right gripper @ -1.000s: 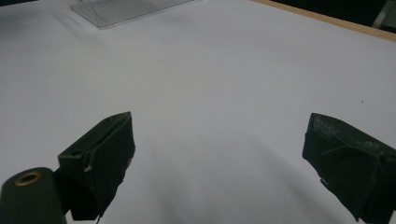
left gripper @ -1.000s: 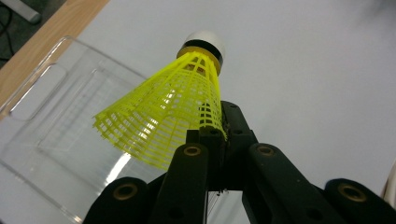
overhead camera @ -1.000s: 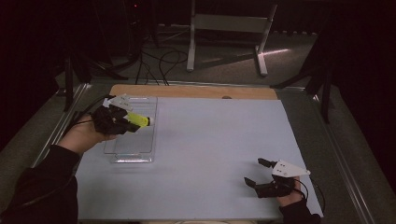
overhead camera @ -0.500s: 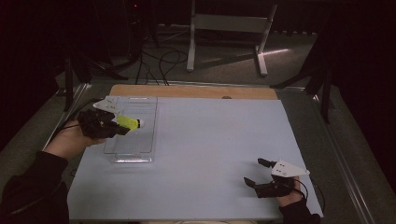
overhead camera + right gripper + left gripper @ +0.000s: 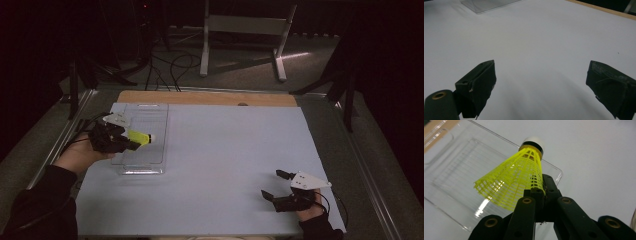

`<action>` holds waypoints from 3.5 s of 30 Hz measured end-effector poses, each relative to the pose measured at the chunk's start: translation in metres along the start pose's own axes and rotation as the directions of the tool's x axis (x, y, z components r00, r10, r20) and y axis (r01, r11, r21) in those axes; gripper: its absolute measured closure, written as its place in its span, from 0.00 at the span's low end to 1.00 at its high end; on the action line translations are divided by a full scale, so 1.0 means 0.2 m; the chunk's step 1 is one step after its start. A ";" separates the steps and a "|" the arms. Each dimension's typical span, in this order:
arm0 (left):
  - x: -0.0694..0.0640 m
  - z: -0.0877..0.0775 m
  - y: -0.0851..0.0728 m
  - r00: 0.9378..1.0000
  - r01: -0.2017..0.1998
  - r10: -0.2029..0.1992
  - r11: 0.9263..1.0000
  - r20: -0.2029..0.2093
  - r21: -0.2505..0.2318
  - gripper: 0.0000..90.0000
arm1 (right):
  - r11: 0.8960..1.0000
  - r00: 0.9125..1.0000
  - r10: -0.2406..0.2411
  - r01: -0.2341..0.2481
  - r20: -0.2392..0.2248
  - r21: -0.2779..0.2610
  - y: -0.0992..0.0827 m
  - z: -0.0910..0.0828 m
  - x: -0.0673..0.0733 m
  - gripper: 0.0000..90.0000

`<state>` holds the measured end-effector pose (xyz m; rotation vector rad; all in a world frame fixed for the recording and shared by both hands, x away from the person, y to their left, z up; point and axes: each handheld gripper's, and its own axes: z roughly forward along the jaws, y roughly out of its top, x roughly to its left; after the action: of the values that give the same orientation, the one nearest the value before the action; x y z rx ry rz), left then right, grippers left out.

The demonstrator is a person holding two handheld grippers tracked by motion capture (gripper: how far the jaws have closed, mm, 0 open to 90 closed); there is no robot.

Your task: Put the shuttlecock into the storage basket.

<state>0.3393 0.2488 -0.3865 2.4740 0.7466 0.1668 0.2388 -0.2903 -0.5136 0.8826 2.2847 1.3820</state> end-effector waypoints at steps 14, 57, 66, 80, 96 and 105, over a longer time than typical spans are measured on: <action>0.06 0.14 -0.08 0.999 -0.008 0.006 0.998 0.032 0.069 1.00 | 1.000 1.000 0.001 -0.001 -0.002 0.005 0.00 0.00 0.00 0.10; 0.10 0.32 0.01 0.991 0.116 -0.127 0.973 0.043 0.200 0.71 | 1.000 1.000 0.000 0.000 0.001 0.017 -0.01 0.00 0.00 0.10; 0.10 0.27 0.02 0.983 0.181 -0.179 0.968 -0.031 0.173 0.36 | 1.000 1.000 0.003 -0.003 0.000 0.015 -0.01 0.00 0.00 0.10; 0.06 0.25 0.10 0.980 0.197 -0.192 0.973 -0.050 0.117 0.10 | 1.000 1.000 0.003 -0.003 0.003 0.014 -0.01 0.00 0.00 0.10; -0.03 0.29 0.29 0.994 0.109 -0.109 0.994 0.018 0.000 0.00 | 1.000 1.000 0.005 -0.005 0.002 0.013 -0.01 0.00 0.00 0.10; -0.10 0.33 0.39 0.996 0.077 -0.076 0.997 0.053 -0.031 0.00 | 1.000 1.000 0.007 -0.007 0.001 0.013 -0.01 0.00 0.00 0.10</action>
<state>0.3767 0.1538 -0.3993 2.4050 0.8089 0.0861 0.2388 -0.2916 -0.5154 0.8959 2.2950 1.3708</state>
